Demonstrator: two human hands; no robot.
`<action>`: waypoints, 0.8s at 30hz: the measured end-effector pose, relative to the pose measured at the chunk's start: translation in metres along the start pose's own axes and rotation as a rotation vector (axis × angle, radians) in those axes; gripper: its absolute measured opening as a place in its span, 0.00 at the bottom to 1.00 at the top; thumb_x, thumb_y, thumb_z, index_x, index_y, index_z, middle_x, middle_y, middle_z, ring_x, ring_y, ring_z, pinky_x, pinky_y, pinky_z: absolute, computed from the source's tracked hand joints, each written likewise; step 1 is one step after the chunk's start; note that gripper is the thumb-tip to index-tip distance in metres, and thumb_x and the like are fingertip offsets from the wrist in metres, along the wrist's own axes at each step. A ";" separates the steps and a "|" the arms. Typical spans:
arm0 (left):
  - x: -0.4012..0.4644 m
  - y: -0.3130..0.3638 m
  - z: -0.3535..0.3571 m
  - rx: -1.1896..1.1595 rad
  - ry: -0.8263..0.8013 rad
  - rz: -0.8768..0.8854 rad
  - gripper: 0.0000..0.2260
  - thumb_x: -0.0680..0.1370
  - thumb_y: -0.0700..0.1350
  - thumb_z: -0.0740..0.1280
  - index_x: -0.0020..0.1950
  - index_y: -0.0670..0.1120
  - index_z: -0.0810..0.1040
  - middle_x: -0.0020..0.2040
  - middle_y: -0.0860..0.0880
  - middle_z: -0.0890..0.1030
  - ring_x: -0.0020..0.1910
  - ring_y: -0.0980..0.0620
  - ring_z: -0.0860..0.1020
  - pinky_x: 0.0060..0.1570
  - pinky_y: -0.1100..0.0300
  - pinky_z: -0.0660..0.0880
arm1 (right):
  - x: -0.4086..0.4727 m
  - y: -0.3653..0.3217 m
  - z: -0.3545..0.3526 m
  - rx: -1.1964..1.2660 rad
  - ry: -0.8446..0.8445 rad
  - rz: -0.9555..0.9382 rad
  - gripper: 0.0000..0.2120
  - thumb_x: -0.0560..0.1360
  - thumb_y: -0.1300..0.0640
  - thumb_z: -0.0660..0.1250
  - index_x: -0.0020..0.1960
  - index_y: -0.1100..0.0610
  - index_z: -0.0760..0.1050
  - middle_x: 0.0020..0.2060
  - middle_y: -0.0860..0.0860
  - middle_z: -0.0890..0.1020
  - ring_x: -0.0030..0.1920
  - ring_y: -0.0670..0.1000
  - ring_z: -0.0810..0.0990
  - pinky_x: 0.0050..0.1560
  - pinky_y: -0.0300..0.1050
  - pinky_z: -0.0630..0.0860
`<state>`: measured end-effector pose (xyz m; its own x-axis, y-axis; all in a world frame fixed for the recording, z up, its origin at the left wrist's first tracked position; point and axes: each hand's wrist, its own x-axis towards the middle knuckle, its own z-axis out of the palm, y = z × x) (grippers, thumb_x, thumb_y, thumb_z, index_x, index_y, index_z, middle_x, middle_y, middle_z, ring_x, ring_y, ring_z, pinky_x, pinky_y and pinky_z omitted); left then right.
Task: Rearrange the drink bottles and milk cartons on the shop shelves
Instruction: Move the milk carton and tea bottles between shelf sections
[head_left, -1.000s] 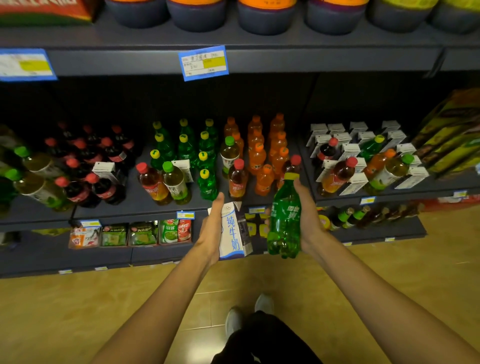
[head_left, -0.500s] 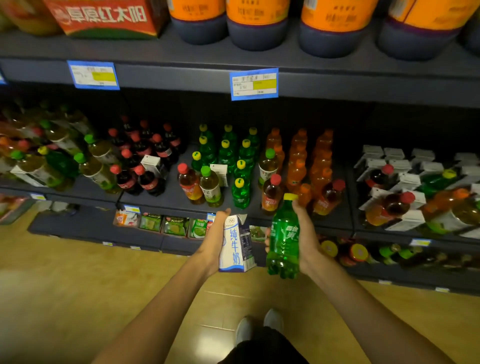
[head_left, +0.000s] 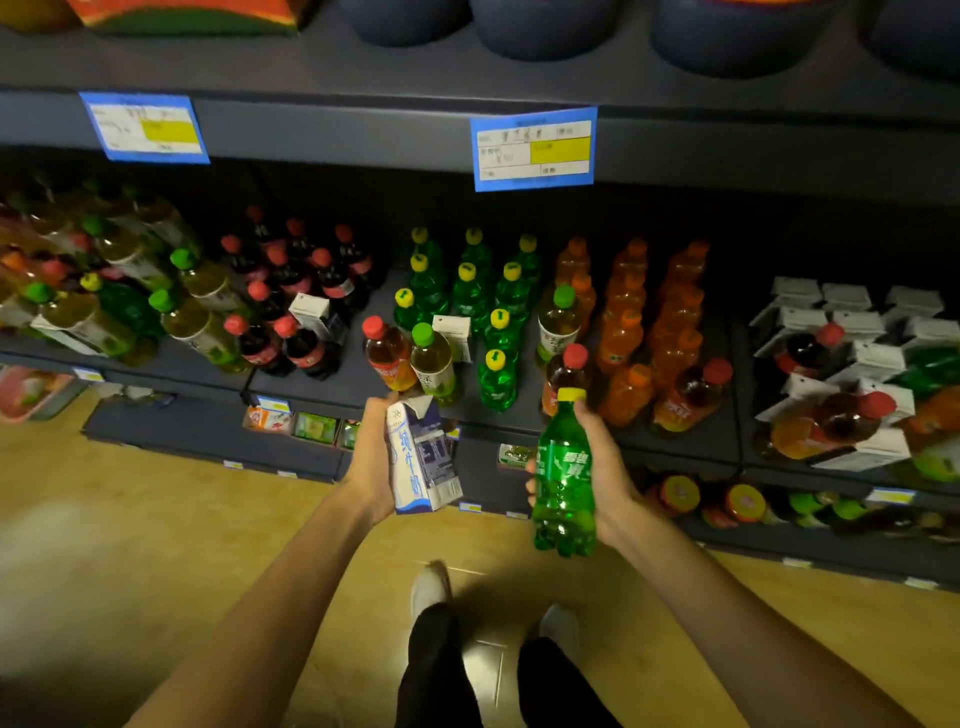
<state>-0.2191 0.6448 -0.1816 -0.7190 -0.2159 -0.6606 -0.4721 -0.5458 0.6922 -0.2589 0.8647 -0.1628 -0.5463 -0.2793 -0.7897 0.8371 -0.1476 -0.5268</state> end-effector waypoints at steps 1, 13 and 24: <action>0.007 0.008 -0.002 -0.015 -0.016 0.008 0.21 0.80 0.55 0.54 0.35 0.47 0.77 0.29 0.49 0.75 0.29 0.50 0.74 0.30 0.64 0.74 | 0.001 -0.002 0.004 0.010 0.006 0.000 0.33 0.74 0.32 0.62 0.47 0.65 0.78 0.33 0.59 0.81 0.31 0.57 0.78 0.38 0.48 0.75; 0.097 0.085 -0.004 0.205 -0.113 -0.101 0.20 0.74 0.63 0.61 0.41 0.46 0.78 0.38 0.45 0.76 0.35 0.47 0.74 0.42 0.53 0.72 | 0.025 -0.012 0.062 0.147 0.100 -0.079 0.29 0.75 0.33 0.59 0.47 0.60 0.78 0.33 0.59 0.82 0.29 0.57 0.80 0.37 0.48 0.76; 0.122 0.086 0.001 0.216 -0.241 -0.202 0.22 0.81 0.57 0.54 0.38 0.45 0.77 0.28 0.48 0.79 0.26 0.51 0.78 0.31 0.58 0.76 | 0.046 -0.009 0.104 0.189 0.100 -0.197 0.31 0.76 0.34 0.58 0.51 0.62 0.79 0.35 0.59 0.82 0.32 0.56 0.79 0.40 0.50 0.76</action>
<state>-0.3479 0.5724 -0.2026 -0.6880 0.0894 -0.7201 -0.6944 -0.3694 0.6176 -0.2881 0.7546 -0.1619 -0.6915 -0.1345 -0.7097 0.7002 -0.3665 -0.6127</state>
